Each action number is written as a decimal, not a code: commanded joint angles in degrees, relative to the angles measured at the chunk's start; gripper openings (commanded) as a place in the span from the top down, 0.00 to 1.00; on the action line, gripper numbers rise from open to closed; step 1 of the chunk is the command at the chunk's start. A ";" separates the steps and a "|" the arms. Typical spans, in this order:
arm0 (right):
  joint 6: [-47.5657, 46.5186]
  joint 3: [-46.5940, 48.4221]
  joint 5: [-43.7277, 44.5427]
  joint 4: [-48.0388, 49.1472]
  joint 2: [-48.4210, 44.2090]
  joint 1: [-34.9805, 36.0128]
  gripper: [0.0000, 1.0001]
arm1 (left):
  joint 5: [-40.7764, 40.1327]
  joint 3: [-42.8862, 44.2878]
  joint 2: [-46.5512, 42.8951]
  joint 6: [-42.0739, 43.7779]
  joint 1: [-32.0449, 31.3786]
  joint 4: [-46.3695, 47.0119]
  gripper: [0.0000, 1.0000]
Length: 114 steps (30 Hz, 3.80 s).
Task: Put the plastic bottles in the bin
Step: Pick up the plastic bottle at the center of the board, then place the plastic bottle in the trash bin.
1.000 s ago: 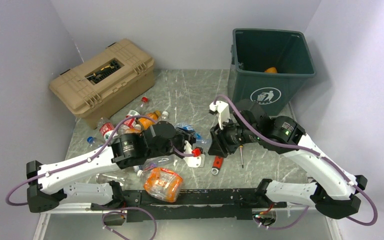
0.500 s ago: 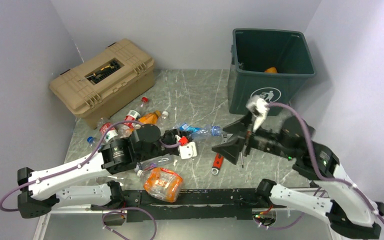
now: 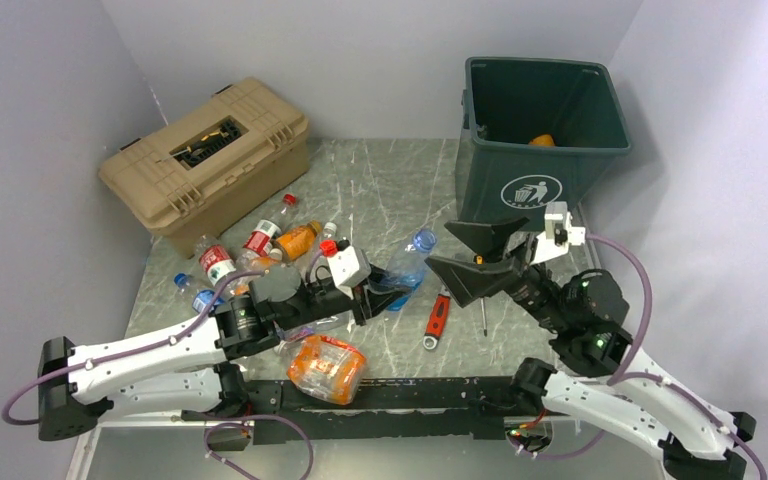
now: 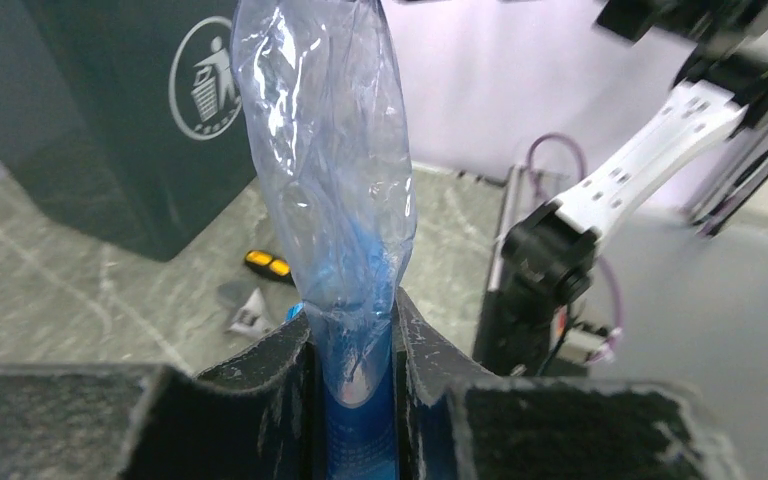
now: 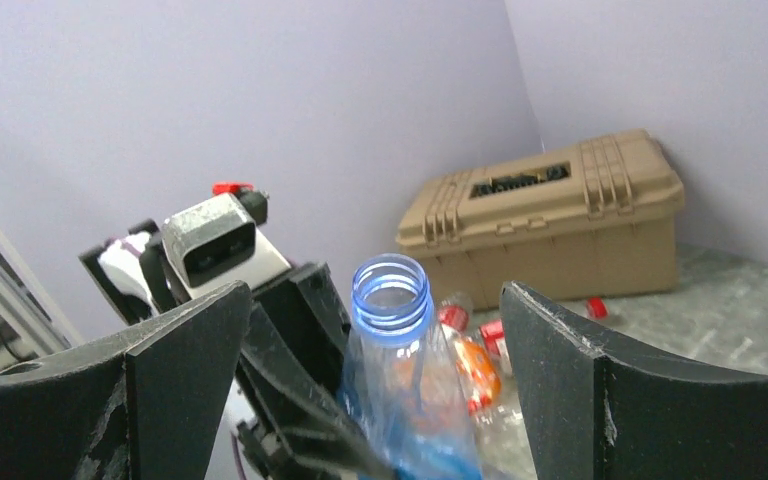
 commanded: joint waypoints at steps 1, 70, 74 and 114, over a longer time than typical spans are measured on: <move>2.85 0.85 0.15 13.64 4.45 0.23 0.00 | 3.88 1.74 0.65 -8.11 0.18 9.29 0.81; -24.78 55.83 20.00 3.26 60.13 -56.08 1.00 | -27.50 0.12 -18.28 17.59 0.27 -15.86 0.01; -24.78 55.38 20.00 0.55 63.77 -58.60 1.00 | -26.22 0.20 -18.41 16.24 0.26 -16.64 0.01; -14.02 27.92 36.17 -8.92 37.74 -1.21 0.00 | -30.84 0.70 -18.19 12.02 3.08 -18.13 0.01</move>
